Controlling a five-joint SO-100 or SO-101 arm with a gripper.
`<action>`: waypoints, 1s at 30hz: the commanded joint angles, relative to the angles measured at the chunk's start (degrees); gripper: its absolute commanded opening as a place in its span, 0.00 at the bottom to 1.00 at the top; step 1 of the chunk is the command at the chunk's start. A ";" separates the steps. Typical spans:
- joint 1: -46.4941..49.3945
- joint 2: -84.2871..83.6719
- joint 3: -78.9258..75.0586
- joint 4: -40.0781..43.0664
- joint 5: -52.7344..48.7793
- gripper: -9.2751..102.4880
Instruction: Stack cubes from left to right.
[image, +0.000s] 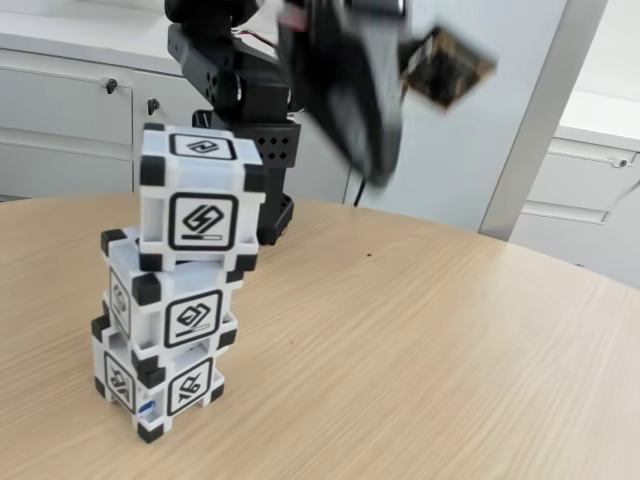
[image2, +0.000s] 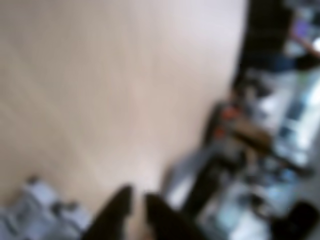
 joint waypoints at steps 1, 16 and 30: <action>-0.09 0.44 7.29 -3.34 0.97 0.08; 0.97 -0.18 15.73 -3.60 2.37 0.08; 0.97 -0.18 15.64 -3.60 4.75 0.08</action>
